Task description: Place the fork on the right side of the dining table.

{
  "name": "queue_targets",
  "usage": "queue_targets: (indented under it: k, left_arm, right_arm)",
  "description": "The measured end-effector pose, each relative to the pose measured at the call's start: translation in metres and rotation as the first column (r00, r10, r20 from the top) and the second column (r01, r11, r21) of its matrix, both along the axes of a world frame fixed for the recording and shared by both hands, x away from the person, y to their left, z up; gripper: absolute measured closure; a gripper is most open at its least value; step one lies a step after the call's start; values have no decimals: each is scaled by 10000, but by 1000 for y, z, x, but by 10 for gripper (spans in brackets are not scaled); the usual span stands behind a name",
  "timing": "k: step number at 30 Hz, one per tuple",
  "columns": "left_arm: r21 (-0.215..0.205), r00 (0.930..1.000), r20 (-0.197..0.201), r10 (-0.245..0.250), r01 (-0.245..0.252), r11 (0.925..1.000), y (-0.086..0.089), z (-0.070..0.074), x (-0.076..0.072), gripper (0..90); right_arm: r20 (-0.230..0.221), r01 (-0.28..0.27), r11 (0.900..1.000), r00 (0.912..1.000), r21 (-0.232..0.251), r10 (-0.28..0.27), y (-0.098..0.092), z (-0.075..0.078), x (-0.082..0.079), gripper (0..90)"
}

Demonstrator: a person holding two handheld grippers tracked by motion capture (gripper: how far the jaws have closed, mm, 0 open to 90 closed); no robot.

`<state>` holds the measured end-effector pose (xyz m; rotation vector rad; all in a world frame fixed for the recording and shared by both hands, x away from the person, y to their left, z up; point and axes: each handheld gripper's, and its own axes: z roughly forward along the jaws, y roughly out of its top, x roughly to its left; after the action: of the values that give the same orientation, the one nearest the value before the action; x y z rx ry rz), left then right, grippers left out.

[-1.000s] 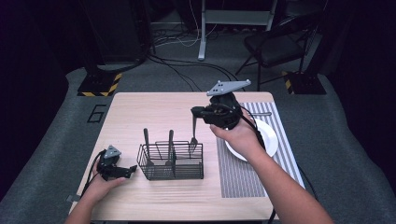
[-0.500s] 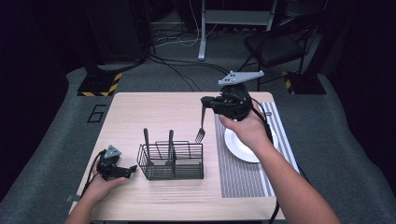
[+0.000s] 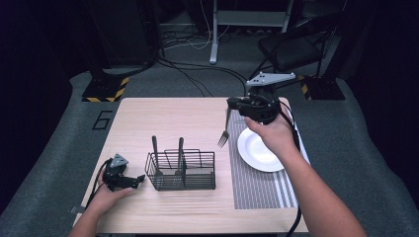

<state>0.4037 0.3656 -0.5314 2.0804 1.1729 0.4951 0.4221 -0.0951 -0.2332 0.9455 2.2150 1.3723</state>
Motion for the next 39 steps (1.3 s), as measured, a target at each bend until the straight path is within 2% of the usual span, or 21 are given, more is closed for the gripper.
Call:
queue_targets:
  k: [12, 26, 39]
  left_arm:
    - [-9, 10000, -1, 10, -10, 10000, 0, 0, 0, 2]
    - [-55, 10000, -25, 44, -44, 10000, 0, 0, 0, 2]
    - [-56, 10000, -28, 41, -41, 10000, 0, 0, 0, 2]
  right_arm:
    - [-88, 310, 9995, 9995, 82, -309, -16, -22, -2, 871]
    - [-96, 856, 9963, 9963, -73, -857, -30, -52, -15, 871]
    - [-149, 1257, 9921, 9920, -11, -1257, -38, -78, -25, 871]
